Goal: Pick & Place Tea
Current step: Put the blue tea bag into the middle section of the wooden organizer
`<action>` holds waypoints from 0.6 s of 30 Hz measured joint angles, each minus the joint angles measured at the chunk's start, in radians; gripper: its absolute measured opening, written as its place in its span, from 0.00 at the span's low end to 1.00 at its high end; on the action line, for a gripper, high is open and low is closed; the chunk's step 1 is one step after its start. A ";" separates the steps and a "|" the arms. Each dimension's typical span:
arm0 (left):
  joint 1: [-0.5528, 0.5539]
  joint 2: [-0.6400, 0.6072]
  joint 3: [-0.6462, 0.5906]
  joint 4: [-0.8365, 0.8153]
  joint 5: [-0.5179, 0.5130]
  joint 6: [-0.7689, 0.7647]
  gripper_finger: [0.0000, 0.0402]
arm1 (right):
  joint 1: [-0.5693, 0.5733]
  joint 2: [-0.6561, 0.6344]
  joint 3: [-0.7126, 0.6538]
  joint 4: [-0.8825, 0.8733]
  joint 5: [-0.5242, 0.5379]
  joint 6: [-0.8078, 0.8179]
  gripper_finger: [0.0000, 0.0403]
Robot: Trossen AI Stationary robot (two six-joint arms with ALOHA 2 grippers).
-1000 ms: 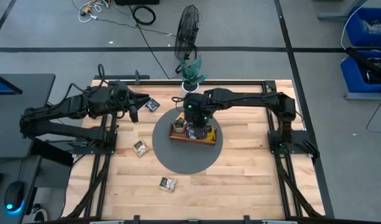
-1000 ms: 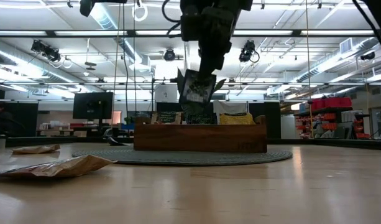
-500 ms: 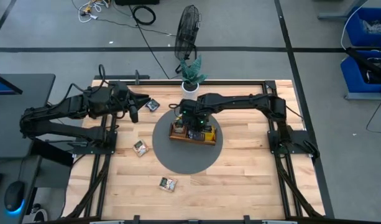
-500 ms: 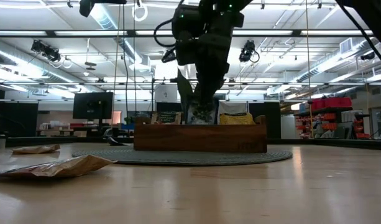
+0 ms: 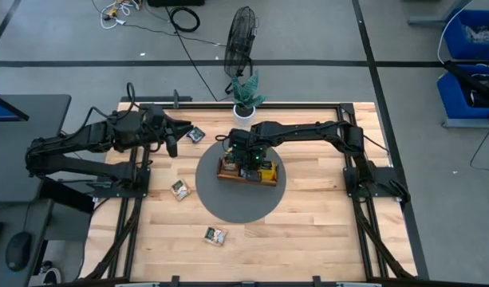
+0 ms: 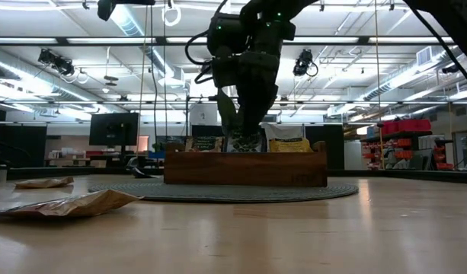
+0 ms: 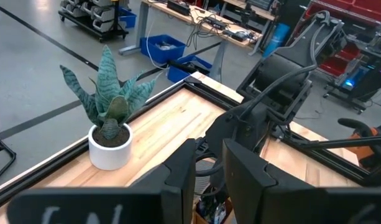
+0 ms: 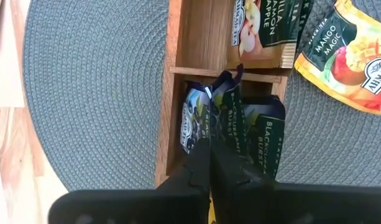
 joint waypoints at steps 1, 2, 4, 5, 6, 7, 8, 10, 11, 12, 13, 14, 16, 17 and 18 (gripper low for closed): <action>0.000 0.000 0.000 0.000 0.000 0.000 0.21 | 0.000 0.000 0.000 0.000 0.000 0.001 0.00; 0.000 0.000 0.000 0.000 0.000 0.000 0.21 | 0.000 0.000 0.000 0.000 0.000 0.001 0.00; 0.000 0.000 0.000 0.000 0.000 0.000 0.21 | 0.000 0.000 0.000 0.001 0.000 -0.001 0.02; 0.000 0.000 0.000 0.000 0.000 0.000 0.21 | 0.000 0.000 0.000 0.002 0.000 0.000 0.03; 0.000 0.000 0.000 0.000 0.000 0.000 0.21 | 0.000 0.000 0.000 0.001 0.000 0.002 0.05; 0.000 0.000 0.000 0.000 0.000 0.000 0.21 | 0.000 0.000 0.000 0.001 0.000 0.003 0.06; 0.000 0.000 0.000 0.000 0.000 0.000 0.21 | 0.000 0.000 0.000 0.001 0.005 0.003 0.08; 0.000 0.000 0.000 0.000 0.000 0.000 0.21 | 0.000 0.000 0.000 0.002 0.022 0.004 0.12; 0.000 0.000 0.000 0.000 0.000 0.000 0.21 | 0.000 0.000 0.000 0.002 0.032 0.004 0.15; 0.000 0.000 0.000 0.000 0.000 0.000 0.21 | 0.000 0.000 0.000 0.002 0.035 0.006 0.17; 0.000 0.000 0.000 0.000 0.000 0.000 0.21 | -0.001 0.000 0.000 0.003 0.035 0.016 0.20; 0.000 0.000 0.000 0.000 0.000 0.000 0.21 | -0.005 -0.002 -0.001 0.001 0.035 0.026 0.23; 0.000 0.000 0.000 0.000 0.000 0.000 0.21 | -0.010 -0.004 -0.001 -0.003 0.035 0.041 0.28; 0.000 0.000 0.000 0.000 0.000 0.000 0.21 | -0.013 -0.006 -0.001 -0.004 0.034 0.045 0.30; 0.000 0.000 0.000 0.000 0.000 0.000 0.21 | -0.016 -0.006 -0.001 -0.008 0.034 0.050 0.32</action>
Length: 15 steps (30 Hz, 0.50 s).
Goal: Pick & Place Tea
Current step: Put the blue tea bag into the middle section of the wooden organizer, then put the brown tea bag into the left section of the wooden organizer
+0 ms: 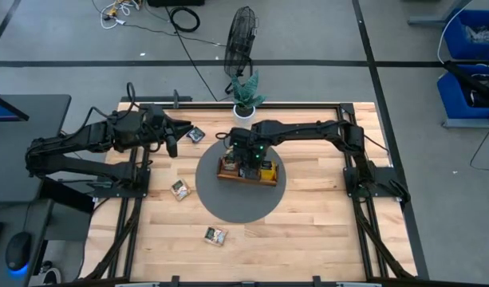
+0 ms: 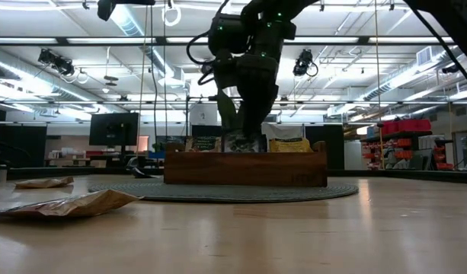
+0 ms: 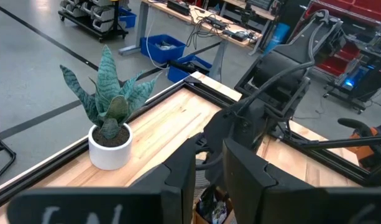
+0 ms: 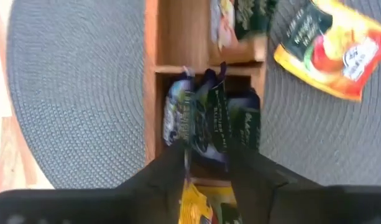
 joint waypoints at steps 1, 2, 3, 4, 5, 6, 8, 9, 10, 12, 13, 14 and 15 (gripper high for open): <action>0.000 0.000 0.000 -0.001 0.000 0.000 0.21 | -0.003 0.000 0.000 -0.010 0.000 0.007 0.33; 0.000 0.000 0.000 -0.006 0.001 0.000 0.21 | -0.004 0.000 0.000 -0.021 -0.001 0.016 0.35; 0.000 0.000 0.000 -0.018 0.002 -0.001 0.21 | -0.004 0.000 0.000 -0.028 -0.007 0.026 0.36; 0.000 0.000 0.000 -0.036 0.003 -0.010 0.21 | -0.005 0.000 0.000 -0.031 -0.016 0.034 0.37; 0.000 0.000 0.000 -0.061 0.003 -0.018 0.21 | -0.005 -0.002 0.000 -0.036 -0.029 0.036 0.38; -0.001 0.000 0.000 -0.089 0.005 -0.024 0.21 | -0.004 -0.006 -0.001 -0.040 -0.044 0.037 0.38; -0.004 0.000 0.000 -0.156 0.010 -0.042 0.21 | 0.003 -0.022 -0.001 -0.012 -0.072 0.036 0.38; -0.009 0.000 -0.005 -0.173 0.015 -0.046 0.21 | 0.006 -0.033 -0.001 0.004 -0.078 0.037 0.38; -0.016 -0.001 -0.015 -0.168 0.026 -0.050 0.21 | 0.009 -0.046 -0.001 0.019 -0.078 0.040 0.38; -0.033 -0.012 -0.038 -0.157 0.033 -0.073 0.21 | 0.015 -0.076 -0.001 0.050 -0.070 0.047 0.37; -0.041 -0.016 -0.048 -0.151 0.034 -0.088 0.21 | 0.018 -0.093 -0.001 0.062 -0.057 0.052 0.36; -0.050 -0.016 -0.058 -0.143 0.038 -0.102 0.21 | 0.019 -0.111 -0.001 0.070 -0.038 0.054 0.36; -0.061 -0.016 -0.071 -0.144 0.046 -0.114 0.21 | 0.019 -0.126 -0.001 0.078 -0.026 0.058 0.35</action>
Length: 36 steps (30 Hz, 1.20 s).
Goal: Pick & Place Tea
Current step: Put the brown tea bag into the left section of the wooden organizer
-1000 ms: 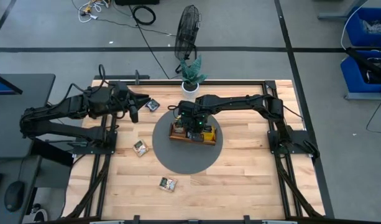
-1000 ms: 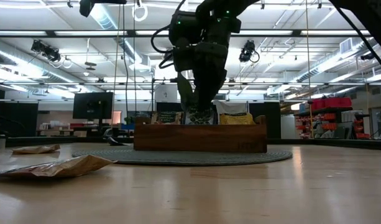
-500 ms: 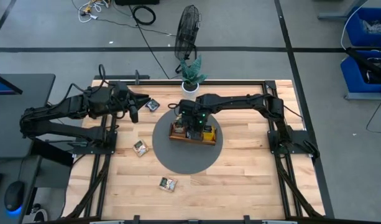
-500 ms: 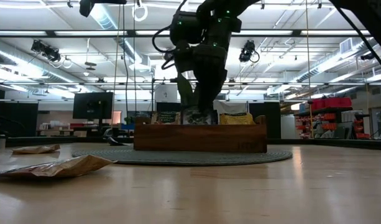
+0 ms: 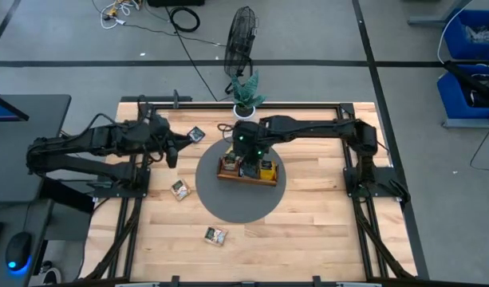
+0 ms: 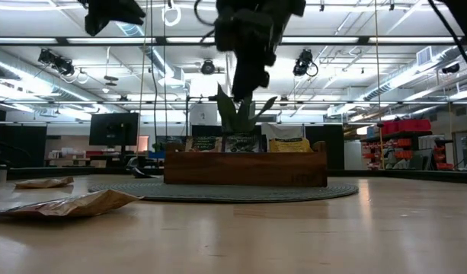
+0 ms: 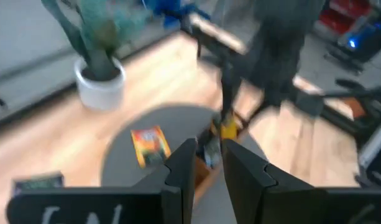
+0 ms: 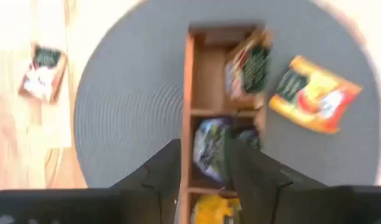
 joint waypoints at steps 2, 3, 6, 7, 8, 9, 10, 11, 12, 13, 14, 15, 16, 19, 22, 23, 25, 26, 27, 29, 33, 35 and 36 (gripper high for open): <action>-0.023 0.003 -0.035 -0.002 0.025 -0.039 0.21 | -0.001 -0.031 0.000 0.016 0.019 0.001 0.34; -0.036 0.007 -0.056 0.013 0.037 -0.071 0.21 | -0.001 -0.044 0.000 0.021 0.027 0.001 0.33; -0.083 0.010 -0.117 0.067 0.085 -0.182 0.21 | -0.002 -0.082 0.000 0.050 0.040 0.001 0.32; -0.102 0.010 -0.140 0.076 0.091 -0.222 0.21 | -0.001 -0.094 0.000 0.057 0.042 0.000 0.32; -0.123 0.010 -0.164 0.082 0.091 -0.268 0.21 | 0.000 -0.104 0.000 0.066 0.042 -0.003 0.32; -0.143 0.010 -0.188 0.083 0.087 -0.309 0.21 | 0.002 -0.114 0.000 0.079 0.043 -0.003 0.32; -0.163 0.010 -0.210 0.084 0.079 -0.341 0.21 | 0.004 -0.123 0.000 0.091 0.043 -0.004 0.32; -0.183 0.010 -0.229 0.085 0.077 -0.362 0.21 | 0.008 -0.131 0.000 0.104 0.043 -0.004 0.32; -0.201 0.010 -0.249 0.085 0.077 -0.385 0.21 | 0.011 -0.138 0.000 0.122 0.043 -0.005 0.32; -0.217 0.010 -0.268 0.084 0.077 -0.414 0.21 | 0.015 -0.145 -0.004 0.144 0.041 -0.007 0.32; -0.230 0.010 -0.288 0.084 0.078 -0.455 0.21 | 0.020 -0.152 -0.008 0.155 0.034 -0.008 0.32; -0.240 0.010 -0.306 0.084 0.078 -0.497 0.21 | 0.024 -0.157 -0.009 0.163 0.028 -0.007 0.32; -0.249 0.010 -0.323 0.084 0.075 -0.533 0.21 | 0.029 -0.159 -0.009 0.169 0.025 -0.006 0.32; -0.272 0.008 -0.355 0.044 0.057 -0.618 0.21 | 0.044 -0.159 -0.011 0.167 0.021 0.000 0.32; -0.285 0.008 -0.375 -0.033 0.026 -0.730 0.21 | 0.061 -0.159 -0.011 0.168 0.018 0.003 0.32; -0.285 0.008 -0.381 -0.061 0.026 -0.773 0.21 | 0.067 -0.159 -0.011 0.171 0.018 0.004 0.32; -0.285 0.008 -0.393 -0.122 0.032 -0.864 0.21 | 0.077 -0.158 -0.011 0.183 0.018 0.016 0.32; -0.285 0.008 -0.401 -0.148 0.040 -0.910 0.21 | 0.081 -0.158 -0.011 0.188 0.018 0.026 0.32; -0.285 0.008 -0.410 -0.166 0.049 -0.950 0.21 | 0.086 -0.158 -0.011 0.191 0.018 0.028 0.32; -0.284 0.008 -0.426 -0.172 0.067 -1.002 0.21 | 0.093 -0.158 -0.011 0.193 0.018 0.029 0.32; -0.283 0.008 -0.458 -0.168 0.088 -1.065 0.22 | 0.101 -0.158 -0.011 0.197 0.018 0.051 0.32; -0.283 0.008 -0.478 -0.168 0.100 -1.116 0.25 | 0.103 -0.157 -0.011 0.200 0.018 0.058 0.32; -0.283 0.008 -0.488 -0.169 0.113 -1.136 0.28 | 0.104 -0.157 -0.011 0.201 0.018 0.062 0.32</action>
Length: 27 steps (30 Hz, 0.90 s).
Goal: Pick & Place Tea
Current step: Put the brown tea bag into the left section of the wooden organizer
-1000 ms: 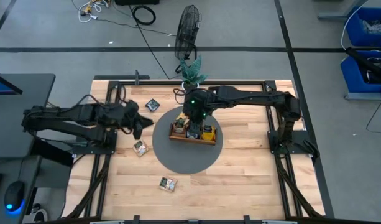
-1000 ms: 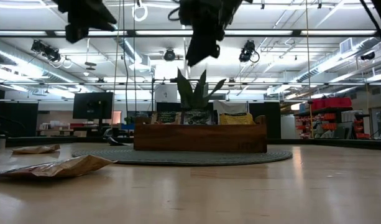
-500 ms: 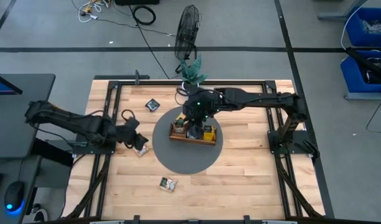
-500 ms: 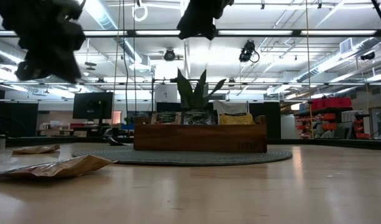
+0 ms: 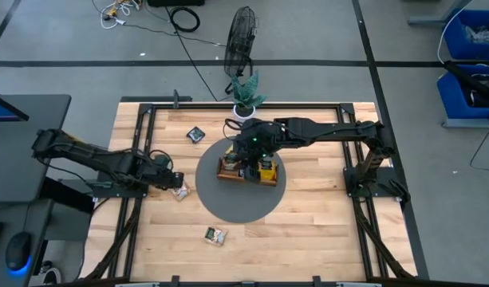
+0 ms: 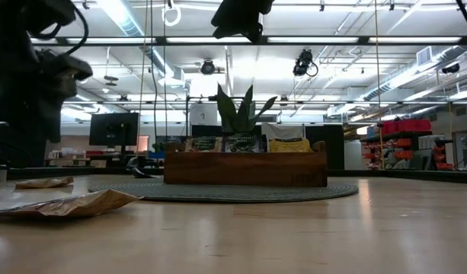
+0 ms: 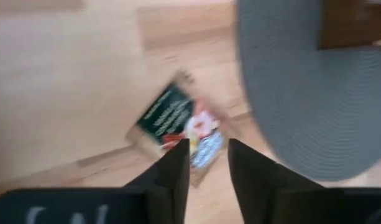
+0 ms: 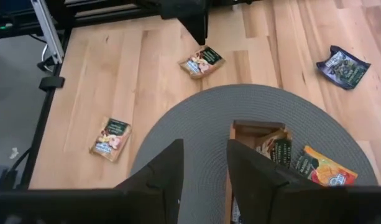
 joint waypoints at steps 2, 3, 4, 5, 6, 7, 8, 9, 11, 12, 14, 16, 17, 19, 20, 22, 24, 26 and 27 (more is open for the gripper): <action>0.000 0.000 -0.020 0.000 0.024 -0.032 0.34 | 0.000 0.000 0.000 0.000 0.000 0.010 0.32; 0.000 0.000 -0.029 0.000 0.032 -0.044 0.38 | 0.000 0.000 0.000 0.000 0.000 0.016 0.32; 0.000 0.000 -0.037 -0.002 0.041 -0.052 0.42 | 0.000 0.000 0.000 0.000 0.000 0.018 0.32; 0.000 0.000 -0.044 -0.001 0.047 -0.053 0.45 | 0.002 0.000 0.000 0.000 0.000 0.019 0.32; 0.000 0.000 -0.049 -0.006 0.049 -0.062 0.49 | 0.003 0.000 0.000 0.000 0.000 0.019 0.32; 0.000 0.000 -0.055 -0.009 0.049 -0.079 0.52 | 0.004 0.000 0.000 0.002 0.000 0.019 0.32; 0.000 0.001 -0.063 -0.008 0.049 -0.092 0.54 | 0.005 0.000 0.000 0.003 0.000 0.018 0.32; 0.000 0.002 -0.070 -0.010 0.049 -0.105 0.56 | 0.007 0.000 0.000 0.005 0.000 0.018 0.32; 0.001 0.002 -0.081 -0.009 0.042 -0.111 0.60 | 0.007 0.000 0.000 0.005 0.000 0.018 0.32; 0.001 0.002 -0.086 -0.005 0.040 -0.108 0.60 | 0.007 0.000 0.000 0.006 0.000 0.018 0.32; 0.001 0.002 -0.099 -0.007 0.049 -0.105 0.61 | 0.007 0.000 0.000 0.006 0.000 0.018 0.32; 0.001 0.002 -0.118 0.011 0.063 -0.106 0.60 | 0.007 0.000 0.000 0.006 0.000 0.017 0.32; 0.001 0.002 -0.128 0.031 0.064 -0.105 0.59 | 0.007 0.001 0.000 0.006 0.000 0.017 0.32; 0.001 0.002 -0.150 0.094 0.064 -0.105 0.58 | 0.007 0.001 0.000 0.006 0.000 0.017 0.32; 0.002 0.002 -0.160 0.126 0.064 -0.105 0.57 | 0.007 0.000 0.000 0.006 0.000 0.017 0.32; 0.009 0.002 -0.172 0.161 0.062 -0.105 0.56 | 0.007 0.001 0.000 0.006 0.000 0.017 0.32; 0.017 0.002 -0.180 0.159 0.068 -0.113 0.55 | 0.007 0.001 0.000 0.006 0.000 0.017 0.32; 0.021 0.000 -0.189 0.160 0.076 -0.129 0.55 | 0.007 0.001 0.000 0.006 0.000 0.017 0.32; 0.023 0.000 -0.191 0.160 0.078 -0.130 0.54 | 0.007 0.001 0.000 0.006 0.000 0.017 0.32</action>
